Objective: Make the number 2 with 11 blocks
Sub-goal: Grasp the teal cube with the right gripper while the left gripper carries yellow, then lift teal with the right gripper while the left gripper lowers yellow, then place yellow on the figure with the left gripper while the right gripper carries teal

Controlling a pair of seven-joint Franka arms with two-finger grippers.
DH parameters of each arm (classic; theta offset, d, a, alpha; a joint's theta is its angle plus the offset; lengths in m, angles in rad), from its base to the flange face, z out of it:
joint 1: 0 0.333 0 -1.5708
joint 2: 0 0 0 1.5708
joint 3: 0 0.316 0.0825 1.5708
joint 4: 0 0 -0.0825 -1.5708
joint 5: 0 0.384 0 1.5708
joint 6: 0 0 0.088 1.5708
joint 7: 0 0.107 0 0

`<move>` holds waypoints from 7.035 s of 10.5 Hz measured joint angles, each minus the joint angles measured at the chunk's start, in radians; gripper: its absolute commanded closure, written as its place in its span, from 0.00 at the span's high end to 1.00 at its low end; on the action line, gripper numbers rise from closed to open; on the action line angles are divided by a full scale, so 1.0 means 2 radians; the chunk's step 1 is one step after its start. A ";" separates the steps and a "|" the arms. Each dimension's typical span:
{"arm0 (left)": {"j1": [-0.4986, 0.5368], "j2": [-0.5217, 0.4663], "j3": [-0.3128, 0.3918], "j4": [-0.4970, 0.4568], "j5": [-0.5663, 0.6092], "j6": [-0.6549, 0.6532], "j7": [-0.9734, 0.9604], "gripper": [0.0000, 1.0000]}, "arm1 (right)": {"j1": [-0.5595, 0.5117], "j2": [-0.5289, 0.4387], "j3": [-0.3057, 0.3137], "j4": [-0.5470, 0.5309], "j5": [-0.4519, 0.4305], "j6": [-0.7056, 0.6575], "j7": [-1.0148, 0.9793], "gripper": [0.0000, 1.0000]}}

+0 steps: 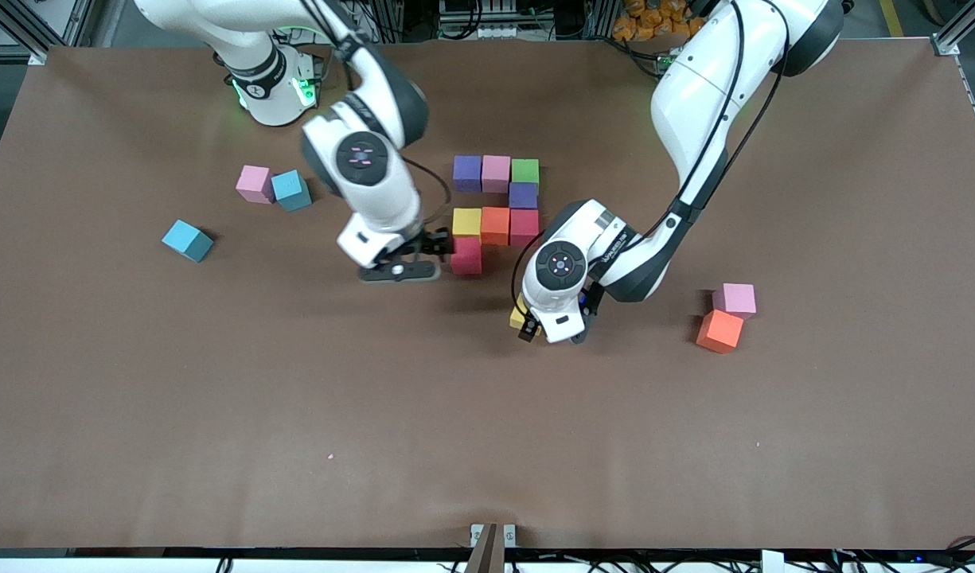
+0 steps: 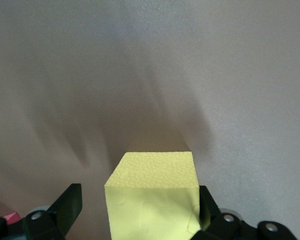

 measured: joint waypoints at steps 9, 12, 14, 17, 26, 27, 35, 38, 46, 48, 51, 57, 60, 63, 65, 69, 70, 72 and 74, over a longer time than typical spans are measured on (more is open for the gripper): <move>0.000 0.001 -0.001 0.013 0.000 0.004 0.020 0.35 | -0.201 -0.133 -0.003 -0.183 -0.011 -0.015 -0.393 1.00; -0.004 0.000 -0.004 0.025 0.000 0.004 0.041 0.30 | -0.298 -0.140 -0.004 -0.204 -0.015 -0.011 -0.566 1.00; -0.018 0.000 -0.004 0.030 0.000 0.004 0.079 0.31 | -0.342 -0.139 -0.004 -0.229 -0.015 0.015 -0.644 1.00; -0.032 0.000 -0.004 0.050 0.000 0.006 0.100 0.32 | -0.403 -0.137 -0.004 -0.287 -0.016 0.065 -0.733 1.00; -0.065 0.010 -0.003 0.060 0.000 0.055 0.255 0.39 | -0.457 -0.086 -0.004 -0.310 -0.106 0.136 -0.878 1.00; -0.070 0.010 -0.002 0.060 0.000 0.055 0.259 0.35 | -0.459 -0.078 -0.004 -0.310 -0.107 0.138 -0.884 1.00; -0.073 0.019 0.001 0.059 0.000 0.056 0.367 0.33 | -0.493 -0.040 -0.003 -0.310 -0.107 0.181 -0.947 0.96; -0.078 0.028 0.001 0.058 0.000 0.055 0.405 0.34 | -0.493 -0.038 -0.001 -0.310 -0.108 0.184 -0.950 0.61; -0.084 0.032 0.000 0.058 0.000 0.055 0.474 0.36 | -0.492 -0.042 0.012 -0.299 -0.108 0.186 -0.967 0.58; -0.084 0.033 0.001 0.058 0.000 0.055 0.492 0.36 | -0.481 -0.058 0.022 -0.288 -0.108 0.185 -0.967 0.58; -0.084 0.033 0.000 0.058 0.000 0.055 0.494 0.36 | -0.429 -0.079 0.024 -0.270 -0.095 0.181 -0.957 0.58; -0.087 0.033 0.000 0.058 0.000 0.055 0.499 0.35 | -0.374 -0.079 0.026 -0.248 -0.077 0.180 -0.906 0.58; -0.088 0.034 0.000 0.056 0.000 0.055 0.499 0.35 | -0.367 -0.079 0.026 -0.247 -0.077 0.179 -0.897 0.58; -0.089 0.037 0.000 0.055 0.000 0.055 0.499 0.34 | -0.367 -0.079 0.026 -0.247 -0.077 0.170 -0.897 0.58; -0.091 0.038 0.000 0.055 0.000 0.055 0.500 0.34 | -0.367 -0.079 0.026 -0.247 -0.077 0.169 -0.897 0.58; -0.095 0.038 0.000 0.055 0.000 0.055 0.500 0.34 | -0.367 -0.079 0.025 -0.247 -0.077 0.165 -0.897 0.58; -0.095 0.038 0.000 0.055 0.000 0.055 0.500 0.34 | -0.367 -0.079 0.025 -0.247 -0.077 0.165 -0.897 0.58; -0.095 0.038 0.000 0.055 0.000 0.055 0.500 0.34 | -0.367 -0.079 0.025 -0.247 -0.077 0.165 -0.897 0.59; -0.095 0.039 0.000 0.055 0.000 0.055 0.500 0.34 | -0.367 -0.079 0.025 -0.247 -0.077 0.165 -0.897 0.59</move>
